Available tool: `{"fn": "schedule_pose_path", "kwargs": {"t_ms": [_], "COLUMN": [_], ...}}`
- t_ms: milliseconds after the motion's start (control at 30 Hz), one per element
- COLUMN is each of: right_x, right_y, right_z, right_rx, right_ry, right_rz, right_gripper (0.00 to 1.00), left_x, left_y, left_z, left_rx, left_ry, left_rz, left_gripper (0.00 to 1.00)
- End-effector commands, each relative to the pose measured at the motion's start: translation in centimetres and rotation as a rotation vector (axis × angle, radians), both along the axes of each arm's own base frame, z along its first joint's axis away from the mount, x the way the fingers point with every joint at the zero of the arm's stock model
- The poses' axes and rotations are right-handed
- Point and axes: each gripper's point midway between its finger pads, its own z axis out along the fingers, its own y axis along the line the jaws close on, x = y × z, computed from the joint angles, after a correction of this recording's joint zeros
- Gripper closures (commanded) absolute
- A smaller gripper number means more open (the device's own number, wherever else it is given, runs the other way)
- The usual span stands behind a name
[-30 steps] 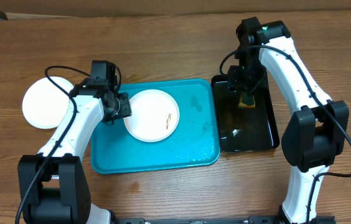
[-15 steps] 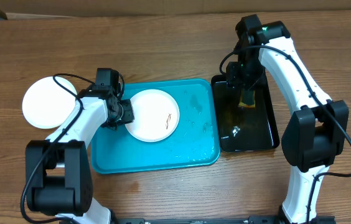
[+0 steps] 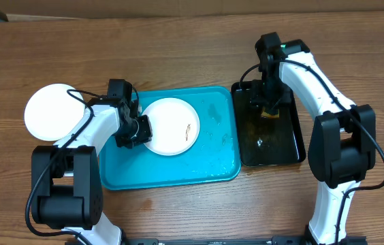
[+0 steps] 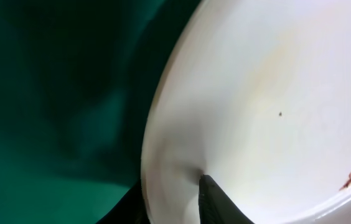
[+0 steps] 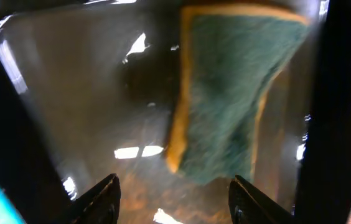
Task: Clean dirty plates on tray and stack at the side
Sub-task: 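Lower the right gripper into the black tray and grasp the sponge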
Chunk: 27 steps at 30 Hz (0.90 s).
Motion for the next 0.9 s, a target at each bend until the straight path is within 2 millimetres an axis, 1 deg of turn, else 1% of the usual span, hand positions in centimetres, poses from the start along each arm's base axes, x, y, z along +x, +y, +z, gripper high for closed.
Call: {"fn": "schedule_pose_path", "kwargs": {"t_ms": [0,133,233,333,367,400,467,500,633,667,700,733,767,800,867], "right_x": [0.3,0.1,-0.5,-1.0,-1.2,-1.2,-1.3,-1.4,-1.2,-1.1,-0.9,-0.7,-0.6,-0.4,0.0], "right_y": [-2.0,-2.1,-2.3,-2.4,-2.4,-2.4,-2.5,-2.5,-2.4,-2.4,-2.4,-2.3,-2.3,-2.2,-2.1], "right_z": [0.1,-1.1,-2.7,-3.5,-3.7,-3.9,-3.9,-3.9,-3.5,-3.2,-2.8,-2.3,-1.9,-1.3,-0.5], "right_rx": [-0.109,-0.113,-0.115,-0.118,-0.119,-0.119,-0.12,-0.12,-0.12,-0.12,-0.12,-0.119,-0.119,-0.118,-0.116], "right_ry": [-0.052,-0.052,-0.047,-0.035,-0.033,-0.031,-0.03,-0.027,-0.025,-0.026,-0.027,-0.027,-0.027,-0.03,-0.038], "right_rz": [-0.079,-0.093,-0.095,-0.095,-0.094,-0.094,-0.093,-0.093,-0.049,-0.04,-0.034,-0.022,-0.021,-0.021,-0.022], "right_gripper": [0.43,0.43,0.43,0.44,0.48,0.62,0.96,0.96,0.96,0.89,0.78,0.64,0.56,0.5,0.46], "left_x": [-1.2,-1.3,-1.3,-1.4,-1.3,-1.3,-1.3,-1.3,-1.3,-1.3,-1.3,-1.3,-1.4,-1.3,-1.3], "left_y": [-0.8,-0.8,-0.8,-0.8,-0.8,-0.8,-0.8,-0.8,-0.8,-0.8,-0.8,-0.8,-0.7,-0.7,-0.7], "left_z": [-0.8,-0.8,-0.8,-0.8,-0.8,-0.8,-0.8,-0.8,-0.8,-0.8,-0.8,-0.8,-0.8,-0.8,-0.8], "left_rx": [-0.056,-0.055,-0.055,-0.055,-0.055,-0.055,-0.055,-0.055,-0.055,-0.055,-0.055,-0.055,-0.054,-0.055,-0.055], "left_ry": [0.066,0.072,0.072,0.072,0.071,0.071,0.071,0.071,0.071,0.071,0.071,0.071,0.072,0.072,0.072], "left_rz": [0.015,0.015,0.015,0.015,0.015,0.015,0.015,0.015,0.015,0.015,0.015,0.015,0.015,0.015,0.015], "left_gripper": [0.73,0.73,0.72,0.72,0.73,0.72,0.72,0.72,0.72,0.71,0.7,0.67,0.63,0.59,0.56]}}
